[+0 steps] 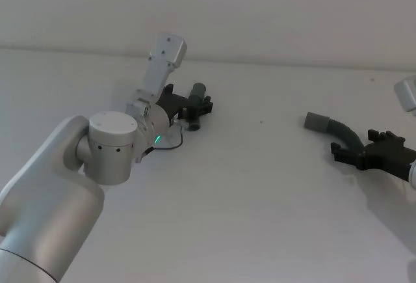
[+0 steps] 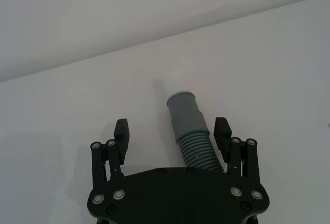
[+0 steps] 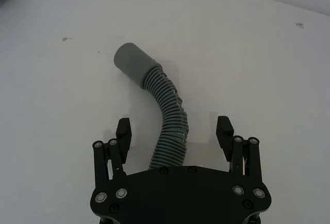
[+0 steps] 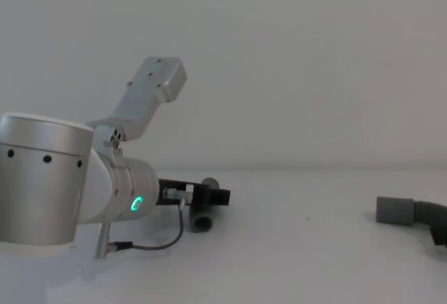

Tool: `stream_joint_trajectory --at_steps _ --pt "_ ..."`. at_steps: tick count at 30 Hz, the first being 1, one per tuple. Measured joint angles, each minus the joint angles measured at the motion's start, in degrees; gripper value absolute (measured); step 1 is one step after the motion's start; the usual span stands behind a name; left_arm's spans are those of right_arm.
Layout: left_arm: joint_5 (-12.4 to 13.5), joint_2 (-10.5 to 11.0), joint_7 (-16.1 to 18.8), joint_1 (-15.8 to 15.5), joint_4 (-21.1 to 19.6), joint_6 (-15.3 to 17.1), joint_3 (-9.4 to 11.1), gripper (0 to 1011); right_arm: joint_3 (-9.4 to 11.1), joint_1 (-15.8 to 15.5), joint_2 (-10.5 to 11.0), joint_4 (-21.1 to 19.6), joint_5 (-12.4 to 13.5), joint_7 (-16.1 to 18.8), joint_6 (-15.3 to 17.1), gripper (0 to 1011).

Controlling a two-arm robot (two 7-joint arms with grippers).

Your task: Use both hands to pick up one end of the pipe from the table, align the ends, and insert them.

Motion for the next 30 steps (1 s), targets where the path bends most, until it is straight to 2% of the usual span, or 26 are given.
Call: stream_joint_trajectory --at_steps 30 --pt "0.01 0.0 0.0 0.0 0.0 0.02 0.0 1000 0.0 0.03 0.0 0.01 -0.01 0.0 0.0 1002"
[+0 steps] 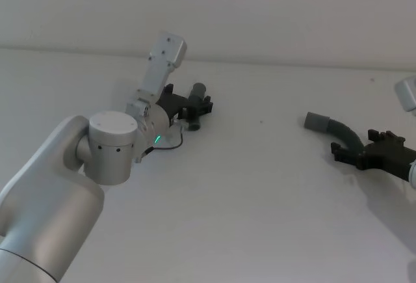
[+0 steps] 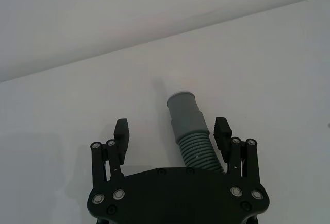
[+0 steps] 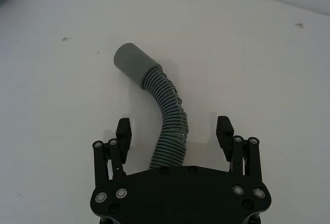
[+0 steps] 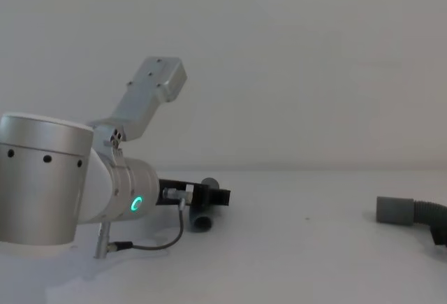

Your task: Use both hands to pick up one end of the pipe from the table, align the ends, and insert them.

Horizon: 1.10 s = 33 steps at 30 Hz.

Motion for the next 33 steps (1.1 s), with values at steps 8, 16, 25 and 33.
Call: stream_joint_trajectory --at_steps 8,16,25,33 --pt "0.0 0.0 0.0 0.0 0.0 0.0 0.0 1000 0.0 0.0 0.0 0.0 0.0 0.0 0.0 1002" --pt "0.0 0.0 0.0 0.0 0.0 0.0 0.0 1000 0.0 0.0 0.0 0.0 0.0 0.0 0.0 1002" --pt "0.0 0.0 0.0 0.0 0.0 0.0 0.0 1000 0.0 0.0 0.0 0.0 0.0 0.0 0.0 1002" --pt "0.0 0.0 0.0 0.0 0.0 0.0 0.0 1000 0.0 0.0 0.0 0.0 0.0 0.0 0.0 1002"
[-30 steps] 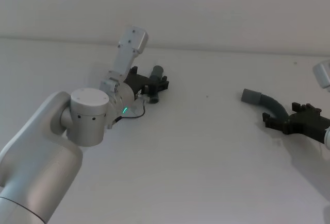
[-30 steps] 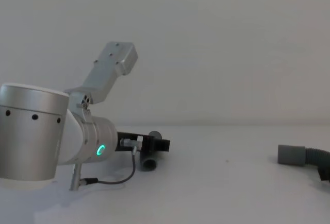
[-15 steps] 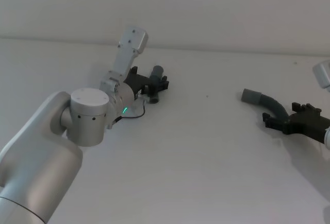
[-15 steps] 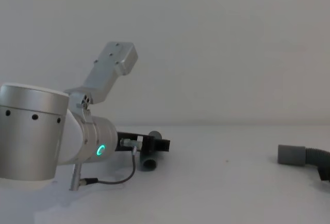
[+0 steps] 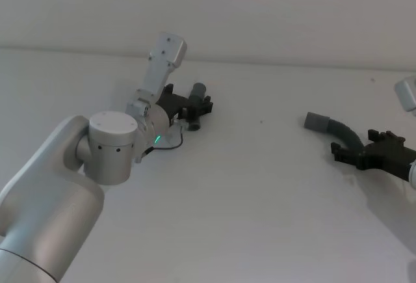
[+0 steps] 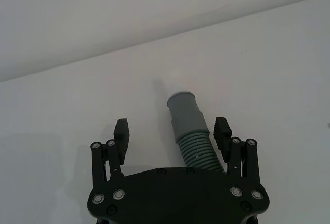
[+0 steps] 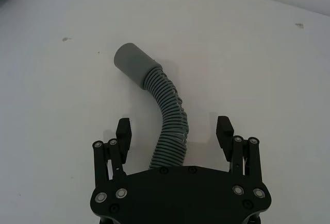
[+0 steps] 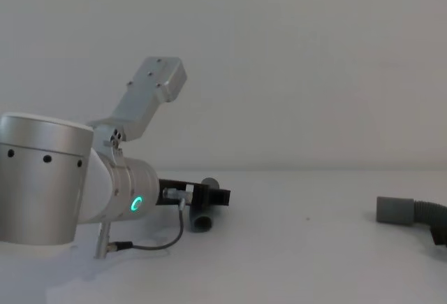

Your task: Use both hands to pick up one end of the pipe from the table, align the ends, and insert them.

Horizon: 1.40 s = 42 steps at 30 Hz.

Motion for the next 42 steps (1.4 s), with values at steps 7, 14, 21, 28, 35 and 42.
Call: stream_joint_trajectory --at_steps 7,14,21,28,35,42 --pt "0.0 0.0 0.0 0.0 0.0 0.0 0.0 1000 0.0 0.0 0.0 0.0 0.0 0.0 0.0 1002" --pt "0.0 0.0 0.0 0.0 0.0 0.0 0.0 1000 0.0 0.0 0.0 0.0 0.0 0.0 0.0 1002" --pt "0.0 0.0 0.0 0.0 0.0 0.0 0.0 963 0.0 0.0 0.0 0.0 0.0 0.0 0.0 1002" --pt "0.0 -0.01 0.0 0.0 0.0 0.0 0.0 797 0.0 0.0 0.0 0.0 0.0 0.0 0.0 1002" --pt "0.0 -0.01 0.0 0.0 0.0 0.0 0.0 574 0.0 0.0 0.0 0.0 0.0 0.0 0.0 1002" --pt "0.0 -0.01 0.0 0.0 0.0 -0.01 0.0 400 0.0 0.0 0.0 0.0 0.01 0.0 0.0 1002"
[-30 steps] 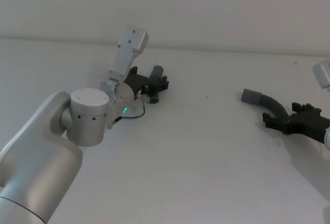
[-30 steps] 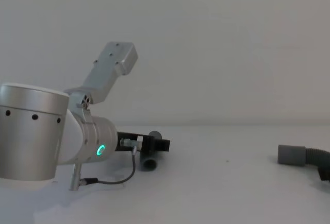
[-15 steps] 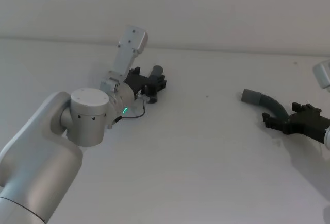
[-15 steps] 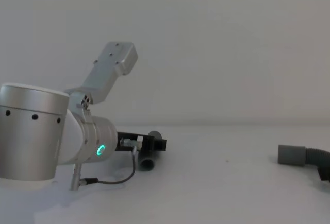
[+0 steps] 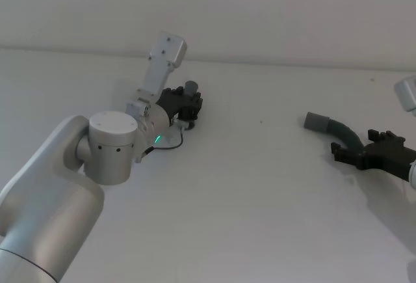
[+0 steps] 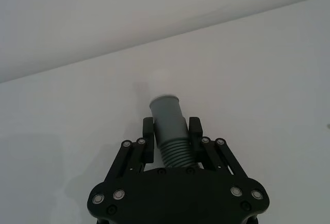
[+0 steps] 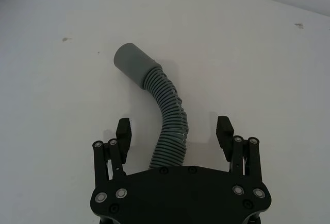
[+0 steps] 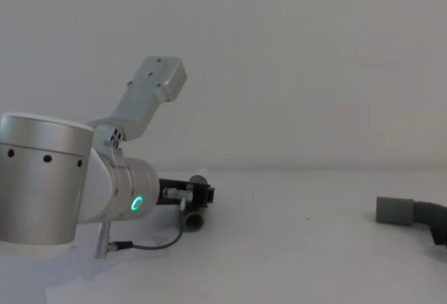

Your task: Use both hands to pick up one end of the pipe from the table, align the ends, and insert them.

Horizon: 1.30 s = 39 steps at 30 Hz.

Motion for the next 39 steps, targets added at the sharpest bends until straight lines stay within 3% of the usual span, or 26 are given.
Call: stream_joint_trajectory --at_steps 7,21,26,33,39 --pt "0.0 0.0 0.0 0.0 0.0 0.0 0.0 383 0.0 0.0 0.0 0.0 0.0 0.0 0.0 982" --pt "0.0 0.01 0.0 0.0 0.0 0.0 0.0 383 0.0 0.0 0.0 0.0 0.0 0.0 0.0 629" --pt "0.0 0.01 0.0 0.0 0.0 0.0 0.0 383 0.0 0.0 0.0 0.0 0.0 0.0 0.0 419" --pt "0.0 0.01 0.0 0.0 0.0 0.01 0.0 383 0.0 0.0 0.0 0.0 0.0 0.0 0.0 250" --pt "0.0 0.01 0.0 0.0 0.01 0.01 0.0 383 0.0 0.0 0.0 -0.01 0.0 0.0 -0.01 234"
